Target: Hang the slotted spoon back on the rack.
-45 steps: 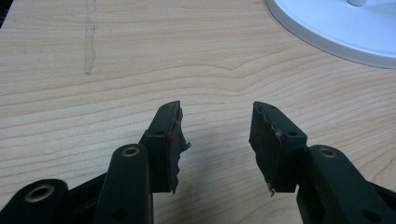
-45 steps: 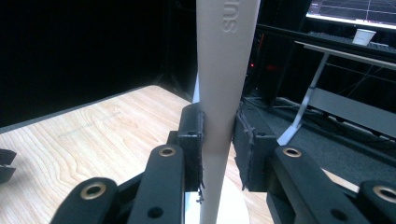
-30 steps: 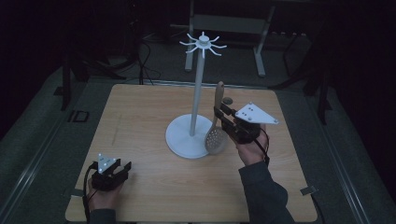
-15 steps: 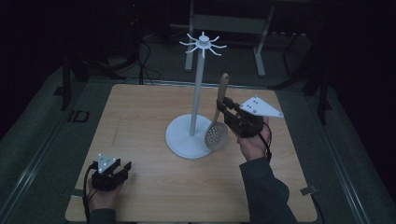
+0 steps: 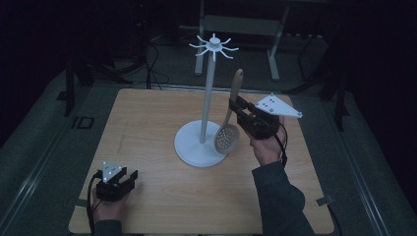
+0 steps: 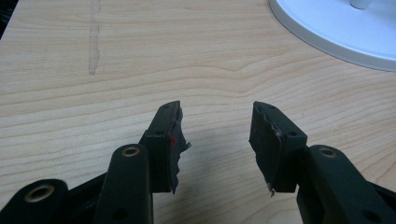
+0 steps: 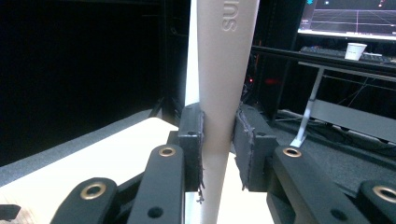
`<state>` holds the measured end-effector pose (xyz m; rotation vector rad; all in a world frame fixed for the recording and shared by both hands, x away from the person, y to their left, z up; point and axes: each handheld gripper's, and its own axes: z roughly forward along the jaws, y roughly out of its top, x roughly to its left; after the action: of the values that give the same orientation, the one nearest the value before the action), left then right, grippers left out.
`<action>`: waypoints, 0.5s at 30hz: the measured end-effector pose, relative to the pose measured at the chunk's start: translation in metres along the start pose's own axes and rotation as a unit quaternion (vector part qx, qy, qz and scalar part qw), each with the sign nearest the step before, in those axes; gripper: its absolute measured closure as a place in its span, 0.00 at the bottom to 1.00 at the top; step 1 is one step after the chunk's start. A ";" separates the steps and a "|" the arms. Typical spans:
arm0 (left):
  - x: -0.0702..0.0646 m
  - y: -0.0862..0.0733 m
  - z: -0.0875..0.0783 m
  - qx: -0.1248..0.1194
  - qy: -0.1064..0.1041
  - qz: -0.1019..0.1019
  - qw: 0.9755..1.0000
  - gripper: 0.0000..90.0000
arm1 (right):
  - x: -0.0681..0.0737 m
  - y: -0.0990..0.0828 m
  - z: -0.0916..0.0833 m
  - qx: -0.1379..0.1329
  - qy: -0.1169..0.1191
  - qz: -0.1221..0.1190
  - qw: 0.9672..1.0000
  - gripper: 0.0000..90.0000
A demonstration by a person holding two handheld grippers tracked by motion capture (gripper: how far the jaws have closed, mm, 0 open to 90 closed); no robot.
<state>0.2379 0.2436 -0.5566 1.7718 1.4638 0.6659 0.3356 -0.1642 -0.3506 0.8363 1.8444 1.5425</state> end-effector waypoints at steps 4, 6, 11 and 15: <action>0.000 0.000 0.000 0.000 0.000 0.001 1.000 0.60 | 0.000 0.004 0.000 -0.004 0.000 -0.001 1.000 0.82; 0.000 0.000 0.000 0.000 0.000 0.000 1.000 0.60 | -0.001 0.006 0.000 -0.005 -0.001 0.001 1.000 0.82; 0.000 0.000 0.000 0.000 0.001 0.001 1.000 0.60 | -0.002 0.008 0.000 -0.007 0.000 0.005 1.000 0.82; 0.000 0.000 0.000 0.000 0.001 -0.001 1.000 0.60 | -0.003 0.010 0.001 -0.007 -0.001 0.004 1.000 0.82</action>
<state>0.2380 0.2437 -0.5565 1.7708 1.4660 0.6668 0.3391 -0.1647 -0.3404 0.8391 1.8285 1.5581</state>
